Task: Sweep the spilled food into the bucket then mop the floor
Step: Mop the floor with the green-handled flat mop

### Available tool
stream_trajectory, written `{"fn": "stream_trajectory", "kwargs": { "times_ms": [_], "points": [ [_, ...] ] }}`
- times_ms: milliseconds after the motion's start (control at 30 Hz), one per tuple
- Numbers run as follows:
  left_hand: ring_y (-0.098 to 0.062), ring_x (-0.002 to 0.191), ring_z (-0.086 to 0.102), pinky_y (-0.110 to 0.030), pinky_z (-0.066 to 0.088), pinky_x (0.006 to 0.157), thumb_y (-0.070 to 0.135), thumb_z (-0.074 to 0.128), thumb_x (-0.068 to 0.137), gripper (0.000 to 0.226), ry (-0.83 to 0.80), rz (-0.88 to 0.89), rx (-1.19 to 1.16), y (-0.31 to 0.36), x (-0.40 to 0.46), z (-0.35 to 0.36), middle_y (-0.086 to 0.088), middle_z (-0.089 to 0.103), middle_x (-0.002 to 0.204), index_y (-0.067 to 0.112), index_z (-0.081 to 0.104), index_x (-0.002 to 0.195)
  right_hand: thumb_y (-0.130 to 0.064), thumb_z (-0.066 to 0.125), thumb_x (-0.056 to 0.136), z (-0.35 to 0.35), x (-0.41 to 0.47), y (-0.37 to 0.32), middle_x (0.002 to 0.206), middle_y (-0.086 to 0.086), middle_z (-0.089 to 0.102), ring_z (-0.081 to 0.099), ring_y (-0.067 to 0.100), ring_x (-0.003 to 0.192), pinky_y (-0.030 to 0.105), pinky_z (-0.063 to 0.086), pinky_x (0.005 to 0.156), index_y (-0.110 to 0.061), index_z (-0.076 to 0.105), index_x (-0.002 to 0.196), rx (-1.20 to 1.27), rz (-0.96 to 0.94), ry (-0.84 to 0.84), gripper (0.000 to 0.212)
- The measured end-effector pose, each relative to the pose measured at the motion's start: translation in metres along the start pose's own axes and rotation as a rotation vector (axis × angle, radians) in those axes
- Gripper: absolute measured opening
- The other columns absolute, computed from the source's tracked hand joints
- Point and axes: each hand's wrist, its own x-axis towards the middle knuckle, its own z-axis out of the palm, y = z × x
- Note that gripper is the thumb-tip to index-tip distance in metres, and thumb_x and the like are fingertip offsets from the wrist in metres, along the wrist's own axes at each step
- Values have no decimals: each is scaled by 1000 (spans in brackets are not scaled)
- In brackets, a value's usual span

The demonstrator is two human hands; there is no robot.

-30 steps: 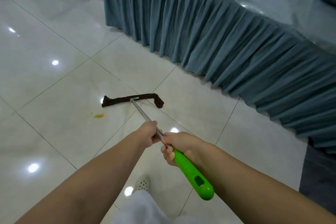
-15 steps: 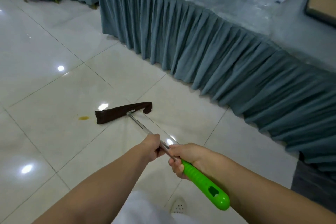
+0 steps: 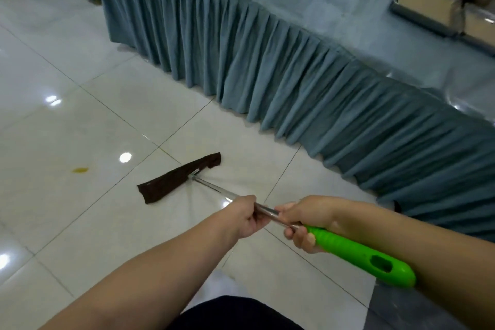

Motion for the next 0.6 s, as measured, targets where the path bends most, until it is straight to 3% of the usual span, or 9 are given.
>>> {"fn": "stream_trajectory", "kwargs": {
  "times_ms": [67, 133, 200, 333, 500, 600],
  "points": [
    [-21, 56, 57, -32, 54, 40, 13, 36, 102, 25, -38, -32, -31, -7, -3, 12, -16, 52, 75, -2, 43, 83, -11, 36, 102, -15, -15, 2, 62, 4, 43, 36, 4, 31, 10, 30, 29, -26, 49, 128, -49, 16, -12, 33],
    [-22, 62, 54, -33, 55, 38, 12, 36, 102, 23, -69, -61, -64, -13, -5, 24, -18, 53, 79, -3, 42, 86, -11, 36, 102, -29, -32, 3, 61, 4, 43, 36, 4, 32, 11, 30, 29, -28, 56, 118, -39, 43, -44, 31],
    [-22, 62, 53, -33, 54, 36, 11, 35, 103, 23, -87, -77, -98, -18, -7, 34, -19, 51, 80, -3, 41, 86, -11, 35, 102, -40, -45, 3, 60, 4, 43, 35, 4, 33, 11, 30, 29, -27, 59, 109, 11, 66, -80, 30],
    [-20, 64, 50, -35, 52, 35, 8, 35, 102, 22, -101, -86, -110, -25, -8, 42, -15, 47, 77, -3, 41, 84, -9, 34, 101, -54, -51, 4, 61, 5, 40, 34, 5, 34, 12, 30, 27, -25, 56, 118, 66, 91, -117, 32],
    [-20, 60, 48, -32, 53, 37, 7, 35, 101, 21, -43, -41, -117, -18, 0, 31, -14, 45, 73, -3, 41, 84, -10, 34, 102, -41, -33, -3, 60, 4, 41, 34, 4, 34, 11, 28, 29, -29, 58, 110, -5, 89, -118, 31],
    [-18, 62, 50, -29, 55, 37, 8, 37, 101, 16, -18, -11, -137, -9, 4, 21, -14, 46, 75, -2, 43, 90, -11, 34, 102, -29, -22, -13, 59, 3, 40, 33, 4, 32, 10, 28, 29, -29, 56, 114, -66, 62, -108, 31]
  ]
}}
